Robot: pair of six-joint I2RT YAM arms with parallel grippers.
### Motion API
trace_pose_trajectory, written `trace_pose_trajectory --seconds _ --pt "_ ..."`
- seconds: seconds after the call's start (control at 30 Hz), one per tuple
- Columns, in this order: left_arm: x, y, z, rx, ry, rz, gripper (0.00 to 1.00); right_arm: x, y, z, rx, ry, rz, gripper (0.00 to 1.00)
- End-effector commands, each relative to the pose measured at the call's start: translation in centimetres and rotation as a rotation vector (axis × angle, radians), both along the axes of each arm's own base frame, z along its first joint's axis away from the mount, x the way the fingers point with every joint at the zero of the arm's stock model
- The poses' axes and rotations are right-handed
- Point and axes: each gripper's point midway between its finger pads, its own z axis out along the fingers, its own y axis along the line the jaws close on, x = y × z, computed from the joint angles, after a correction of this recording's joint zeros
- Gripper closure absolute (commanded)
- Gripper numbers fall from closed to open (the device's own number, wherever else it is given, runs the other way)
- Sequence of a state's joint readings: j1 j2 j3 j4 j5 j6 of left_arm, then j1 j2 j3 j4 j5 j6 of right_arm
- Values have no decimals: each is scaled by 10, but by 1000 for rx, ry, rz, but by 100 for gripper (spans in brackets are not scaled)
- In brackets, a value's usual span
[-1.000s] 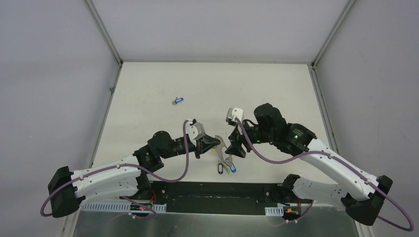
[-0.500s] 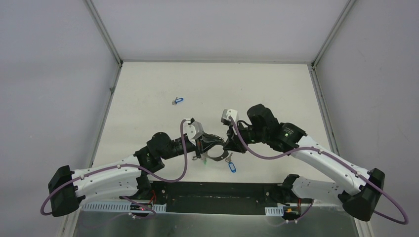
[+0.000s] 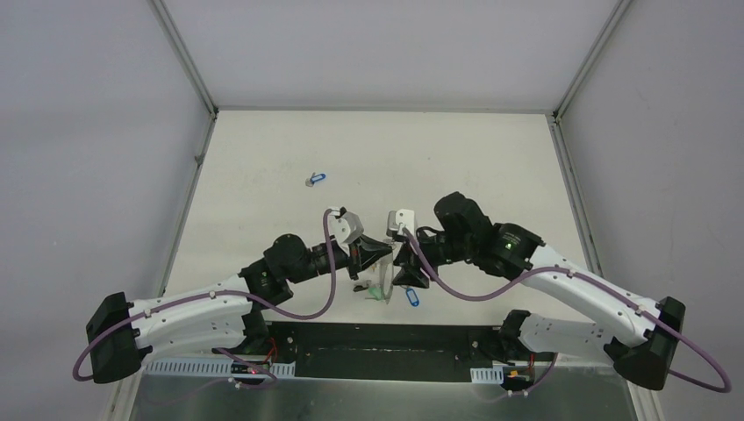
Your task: Put the keys on the keyring
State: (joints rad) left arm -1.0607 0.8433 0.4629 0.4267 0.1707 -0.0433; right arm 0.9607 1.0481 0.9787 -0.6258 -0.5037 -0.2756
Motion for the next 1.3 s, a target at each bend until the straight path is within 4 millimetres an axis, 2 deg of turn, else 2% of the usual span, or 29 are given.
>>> trace_pose_trajectory --seconds 0.0,0.1,0.27,0.4,0.53,0.57,0.87,1.03,1.27 --pt "12 3 31 -86 -27 67 100 -24 14 60 249 -97 151 45" --pt "12 6 31 -89 -33 71 100 -22 7 71 311 -160 114 34" --pt "5 10 33 -100 -76 48 100 -6 -7 74 322 -240 4 33" --pt "-7 14 39 -122 -147 1 100 1 -8 73 313 -222 -16 40" --pt "-21 16 46 -143 -220 -61 100 8 -2 80 348 -213 -20 45" --pt "-24 16 47 -147 -234 -79 100 4 0 83 370 -190 2 50" --pt "-43 20 64 -222 -355 -152 100 1 14 100 476 -152 65 58" --pt "-44 19 68 -229 -372 -162 100 -2 18 97 477 -125 94 62" --pt "-46 20 70 -239 -372 -165 100 4 19 87 452 -92 64 80"
